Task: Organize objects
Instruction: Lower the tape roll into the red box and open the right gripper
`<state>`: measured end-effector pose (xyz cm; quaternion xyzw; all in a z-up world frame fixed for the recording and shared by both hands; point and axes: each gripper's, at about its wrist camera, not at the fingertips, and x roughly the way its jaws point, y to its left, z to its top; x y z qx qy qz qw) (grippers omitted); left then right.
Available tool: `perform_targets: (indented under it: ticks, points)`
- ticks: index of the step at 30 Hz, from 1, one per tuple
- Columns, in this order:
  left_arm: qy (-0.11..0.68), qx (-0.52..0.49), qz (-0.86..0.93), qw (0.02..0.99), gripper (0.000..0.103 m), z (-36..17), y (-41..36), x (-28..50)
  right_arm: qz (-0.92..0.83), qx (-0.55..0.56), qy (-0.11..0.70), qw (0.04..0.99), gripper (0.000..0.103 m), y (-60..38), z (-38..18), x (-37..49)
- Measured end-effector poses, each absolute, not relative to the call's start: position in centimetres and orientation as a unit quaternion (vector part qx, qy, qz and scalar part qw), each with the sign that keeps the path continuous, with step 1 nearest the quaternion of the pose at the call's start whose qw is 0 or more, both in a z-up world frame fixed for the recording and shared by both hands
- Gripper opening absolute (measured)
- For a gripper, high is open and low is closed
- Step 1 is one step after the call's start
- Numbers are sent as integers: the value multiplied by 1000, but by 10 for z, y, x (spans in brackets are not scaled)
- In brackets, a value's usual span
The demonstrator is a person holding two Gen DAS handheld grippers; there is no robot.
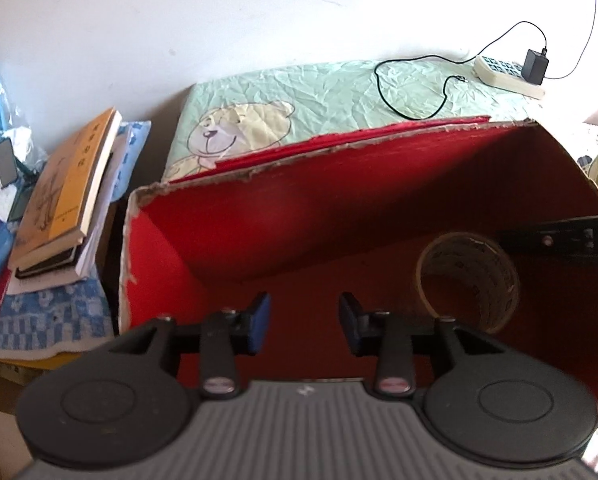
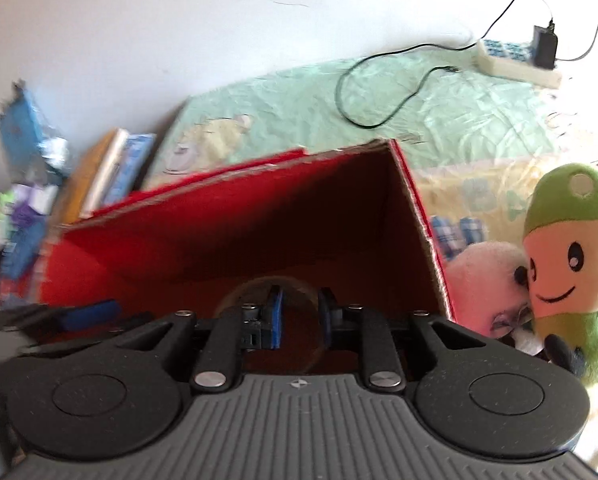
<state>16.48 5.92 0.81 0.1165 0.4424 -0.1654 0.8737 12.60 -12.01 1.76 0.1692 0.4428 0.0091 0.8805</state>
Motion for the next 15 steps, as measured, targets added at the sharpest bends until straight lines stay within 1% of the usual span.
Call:
perform_targets:
  ticks: [4, 8, 9, 10, 12, 14, 15]
  points:
    - [446, 107, -166, 873, 48, 8, 63, 167, 104, 210, 485, 843, 22, -113, 18, 126]
    - [441, 113, -169, 874, 48, 8, 62, 165, 151, 202, 527, 812, 22, -93, 6, 132]
    - [438, 121, -168, 875, 47, 7, 61, 163, 163, 202, 536, 803, 19, -88, 2, 134]
    - [435, 130, -161, 877, 47, 7, 59, 162, 170, 201, 542, 798, 17, -84, -2, 135]
    - [433, 128, -173, 875, 50, 7, 61, 162, 155, 196, 546, 800, 20, -82, -6, 139]
    - [426, 135, -177, 877, 50, 7, 60, 160, 134, 199, 548, 801, 20, -84, -11, 144]
    - [422, 141, -181, 877, 50, 7, 59, 158, 126, 208, 548, 801, 16, -87, -14, 147]
